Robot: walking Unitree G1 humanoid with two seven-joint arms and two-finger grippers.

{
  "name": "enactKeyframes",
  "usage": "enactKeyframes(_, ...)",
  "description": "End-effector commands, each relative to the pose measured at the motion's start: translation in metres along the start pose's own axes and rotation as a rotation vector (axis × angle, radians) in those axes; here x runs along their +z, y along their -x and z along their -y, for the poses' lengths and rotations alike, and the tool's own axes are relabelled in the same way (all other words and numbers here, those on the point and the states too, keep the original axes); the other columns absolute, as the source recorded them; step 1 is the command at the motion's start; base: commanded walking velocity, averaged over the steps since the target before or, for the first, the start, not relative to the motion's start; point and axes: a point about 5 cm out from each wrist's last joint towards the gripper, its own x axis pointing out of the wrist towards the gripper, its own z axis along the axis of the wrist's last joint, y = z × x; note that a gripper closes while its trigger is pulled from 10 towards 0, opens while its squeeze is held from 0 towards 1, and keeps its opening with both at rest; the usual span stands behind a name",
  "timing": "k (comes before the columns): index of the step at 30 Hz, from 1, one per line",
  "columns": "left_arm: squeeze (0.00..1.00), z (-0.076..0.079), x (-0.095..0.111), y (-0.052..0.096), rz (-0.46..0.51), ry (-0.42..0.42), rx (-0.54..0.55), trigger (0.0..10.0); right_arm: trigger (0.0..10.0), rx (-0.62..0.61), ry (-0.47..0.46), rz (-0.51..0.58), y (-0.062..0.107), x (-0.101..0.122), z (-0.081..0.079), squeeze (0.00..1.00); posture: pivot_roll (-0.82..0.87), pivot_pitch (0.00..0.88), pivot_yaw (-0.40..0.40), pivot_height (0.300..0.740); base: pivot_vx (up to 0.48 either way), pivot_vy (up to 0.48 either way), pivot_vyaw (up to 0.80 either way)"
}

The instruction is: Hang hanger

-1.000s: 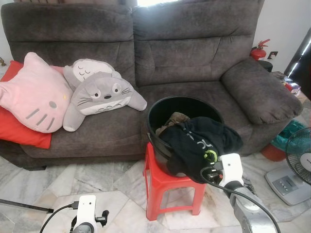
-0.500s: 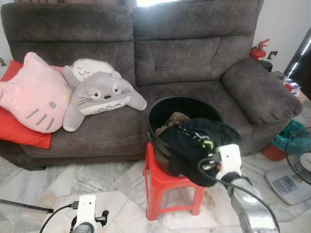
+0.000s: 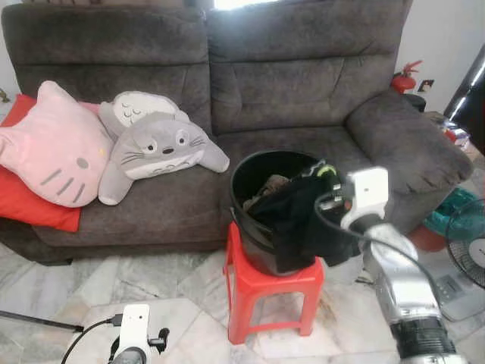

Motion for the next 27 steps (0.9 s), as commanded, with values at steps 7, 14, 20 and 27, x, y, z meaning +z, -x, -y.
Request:
enactKeyframes(7, 0.00, -0.002, 0.000, 0.000, -0.011, -0.017, 0.009, 10.0, 0.0, 0.036, 0.033, -0.014, -0.021, 0.009, 0.008, 0.00, -0.12, 0.000, 0.008, 0.716, 0.000, 0.000, 0.00)
enactKeyframes(14, 0.00, -0.002, 0.001, -0.001, -0.010, -0.022, 0.009, 10.0, 0.0, 0.170, 0.072, -0.109, -0.032, -0.003, -0.007, 0.00, -0.11, 0.000, 0.011, 0.716, 0.000, 0.000, 0.00)
enactKeyframes(20, 0.00, -0.002, 0.001, -0.001, -0.009, -0.024, 0.008, 10.0, 0.0, 0.334, 0.136, -0.132, -0.032, -0.007, -0.018, 0.00, -0.11, 0.000, 0.013, 0.716, 0.000, 0.000, 0.00)
enactKeyframes(27, 0.00, -0.002, 0.002, -0.001, -0.009, -0.021, 0.009, 10.0, 0.0, 0.468, 0.154, -0.110, -0.033, -0.004, -0.030, 0.00, -0.11, 0.000, 0.014, 0.716, 0.000, 0.000, 0.00)
